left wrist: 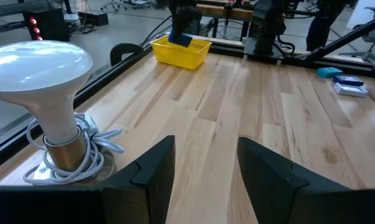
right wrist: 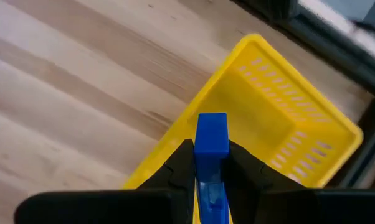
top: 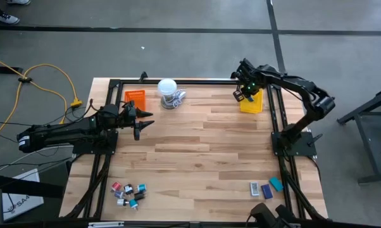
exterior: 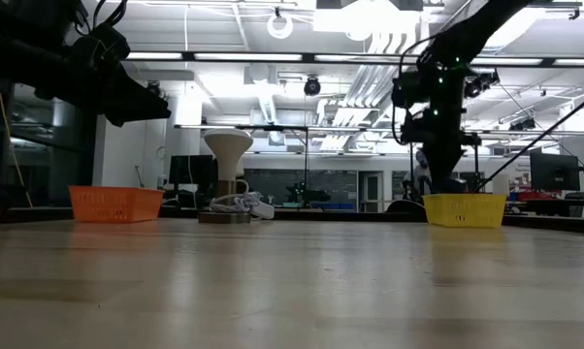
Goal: Pick & Place Office items
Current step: Put the blue digital timer into the yellow basket, then put the white digital timer into the yellow basket
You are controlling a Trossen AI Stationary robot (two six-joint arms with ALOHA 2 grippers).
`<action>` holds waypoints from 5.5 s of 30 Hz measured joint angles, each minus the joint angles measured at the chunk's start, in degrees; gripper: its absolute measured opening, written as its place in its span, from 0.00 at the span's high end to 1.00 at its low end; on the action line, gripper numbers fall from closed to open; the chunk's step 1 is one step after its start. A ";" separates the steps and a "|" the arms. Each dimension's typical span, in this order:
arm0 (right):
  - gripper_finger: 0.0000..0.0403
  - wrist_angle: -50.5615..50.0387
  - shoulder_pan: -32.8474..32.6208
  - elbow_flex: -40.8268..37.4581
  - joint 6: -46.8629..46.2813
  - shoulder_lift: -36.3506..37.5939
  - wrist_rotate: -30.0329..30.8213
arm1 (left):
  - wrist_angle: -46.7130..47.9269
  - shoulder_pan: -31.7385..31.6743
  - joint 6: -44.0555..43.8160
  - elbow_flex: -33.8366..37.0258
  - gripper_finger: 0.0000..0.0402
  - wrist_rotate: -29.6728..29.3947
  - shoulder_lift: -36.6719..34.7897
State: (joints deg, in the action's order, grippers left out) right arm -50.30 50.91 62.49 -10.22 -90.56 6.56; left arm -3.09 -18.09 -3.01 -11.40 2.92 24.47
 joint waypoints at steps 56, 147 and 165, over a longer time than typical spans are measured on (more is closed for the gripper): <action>0.73 -2.56 2.76 1.66 4.28 1.01 0.57 | 0.02 0.00 0.00 0.01 0.58 0.00 0.00; 0.52 1.23 -90.05 -5.68 -104.31 -3.94 -19.51 | 0.00 0.00 0.00 0.01 0.58 0.00 0.02; 0.50 2.62 -92.23 -5.65 -115.31 -6.55 -17.65 | 0.01 0.00 0.00 -0.01 0.58 0.00 0.00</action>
State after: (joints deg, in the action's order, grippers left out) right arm -47.68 -41.32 56.84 -125.53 -97.11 -11.09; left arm -3.08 -18.09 -3.01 -11.42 2.92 24.47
